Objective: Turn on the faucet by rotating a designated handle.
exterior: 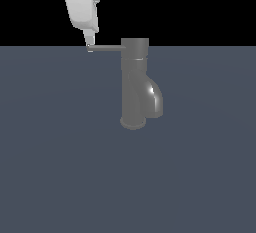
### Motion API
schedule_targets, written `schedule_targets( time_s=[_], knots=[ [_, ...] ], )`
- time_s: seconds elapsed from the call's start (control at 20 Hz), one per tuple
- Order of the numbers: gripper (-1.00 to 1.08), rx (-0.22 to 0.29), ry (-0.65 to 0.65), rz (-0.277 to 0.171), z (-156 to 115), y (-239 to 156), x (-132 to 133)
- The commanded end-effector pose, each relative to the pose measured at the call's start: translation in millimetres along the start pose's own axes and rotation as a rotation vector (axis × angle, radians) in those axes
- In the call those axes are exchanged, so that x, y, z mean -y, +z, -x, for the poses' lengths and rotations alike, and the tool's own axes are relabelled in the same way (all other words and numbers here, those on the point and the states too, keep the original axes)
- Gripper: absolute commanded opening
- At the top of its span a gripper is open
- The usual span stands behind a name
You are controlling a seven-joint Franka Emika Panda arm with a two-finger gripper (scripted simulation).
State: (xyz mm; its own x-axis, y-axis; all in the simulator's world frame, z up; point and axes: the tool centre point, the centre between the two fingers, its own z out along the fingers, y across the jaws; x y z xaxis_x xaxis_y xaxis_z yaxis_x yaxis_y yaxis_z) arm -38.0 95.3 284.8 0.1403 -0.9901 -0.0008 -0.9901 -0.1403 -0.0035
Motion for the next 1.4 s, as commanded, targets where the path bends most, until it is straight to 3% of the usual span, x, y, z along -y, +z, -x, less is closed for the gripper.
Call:
schedule_targets(
  time_s=[0.0, 0.15, 1.35],
  knots=[
    [-1.0, -0.001, 0.002, 0.003, -1, 0, -9],
    [-1.0, -0.002, 0.0, 0.0, -1, 0, -7],
    [-1.0, -0.001, 0.002, 0.003, -72, 0, -73]
  ],
)
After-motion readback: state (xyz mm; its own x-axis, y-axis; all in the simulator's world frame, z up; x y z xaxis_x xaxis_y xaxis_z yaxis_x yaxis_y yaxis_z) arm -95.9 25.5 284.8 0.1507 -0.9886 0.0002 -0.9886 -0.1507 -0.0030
